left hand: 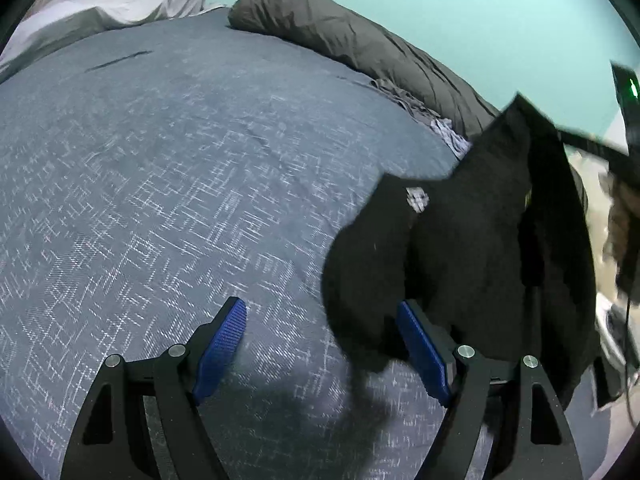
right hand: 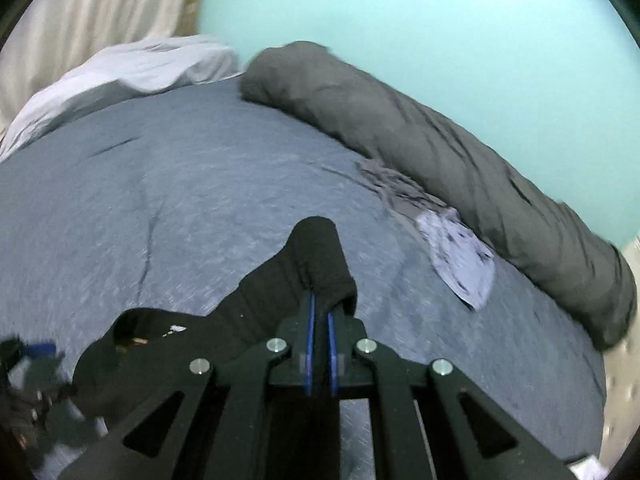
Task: Fold clothes
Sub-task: 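Lift the sweater hem with the left gripper while the right gripper grasps the sleeve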
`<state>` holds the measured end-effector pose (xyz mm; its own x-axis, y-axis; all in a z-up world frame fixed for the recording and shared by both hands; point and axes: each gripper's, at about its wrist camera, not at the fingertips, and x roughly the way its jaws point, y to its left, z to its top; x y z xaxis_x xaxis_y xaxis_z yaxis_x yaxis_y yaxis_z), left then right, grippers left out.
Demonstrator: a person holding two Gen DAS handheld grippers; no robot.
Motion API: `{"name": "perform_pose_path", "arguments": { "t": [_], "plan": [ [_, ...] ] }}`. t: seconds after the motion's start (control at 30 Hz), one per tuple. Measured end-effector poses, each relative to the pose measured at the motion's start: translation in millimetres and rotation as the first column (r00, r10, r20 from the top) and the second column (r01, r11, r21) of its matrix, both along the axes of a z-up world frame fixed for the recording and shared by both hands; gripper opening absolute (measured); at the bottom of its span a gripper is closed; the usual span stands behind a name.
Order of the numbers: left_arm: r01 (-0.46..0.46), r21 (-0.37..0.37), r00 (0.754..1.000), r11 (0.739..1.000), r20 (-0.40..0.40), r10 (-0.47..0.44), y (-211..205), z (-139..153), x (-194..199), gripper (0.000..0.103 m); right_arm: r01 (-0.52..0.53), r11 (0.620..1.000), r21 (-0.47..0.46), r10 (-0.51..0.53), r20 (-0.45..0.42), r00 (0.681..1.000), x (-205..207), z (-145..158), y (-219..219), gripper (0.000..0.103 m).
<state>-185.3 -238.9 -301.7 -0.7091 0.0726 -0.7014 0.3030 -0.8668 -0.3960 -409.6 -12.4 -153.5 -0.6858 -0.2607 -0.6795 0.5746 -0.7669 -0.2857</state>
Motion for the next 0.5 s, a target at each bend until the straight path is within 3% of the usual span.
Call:
{"name": "perform_pose_path", "arguments": {
  "t": [0.13, 0.23, 0.33, 0.4, 0.5],
  "plan": [
    [-0.012, 0.003, 1.0, 1.0, -0.003, 0.012, -2, -1, -13, 0.081, 0.0, 0.999, 0.037, -0.001, 0.038, 0.999, 1, -22, 4, 0.005],
    [0.002, -0.037, 1.0, 0.999, 0.006, -0.002, 4, -2, -25, 0.081, 0.016, 0.999, 0.032, -0.019, 0.084, 0.996, -1, -35, 13, 0.005],
    [0.015, -0.032, 1.0, 0.999, -0.002, -0.015, 8, -2, -36, 0.073, 0.018, 0.999, 0.038, -0.022, 0.115, 0.993, -1, -47, 20, 0.005],
    [0.053, -0.028, 0.999, 0.998, 0.016, -0.052, 16, -8, -45, 0.044, 0.017, 0.999, 0.038, -0.022, 0.129, 0.991, 1, -51, 25, 0.005],
    [0.093, -0.03, 0.995, 0.995, 0.032, -0.092, 26, -13, -51, 0.024, 0.018, 0.999, 0.029, -0.022, 0.14, 0.99, 1, -52, 30, 0.005]
  ]
}}
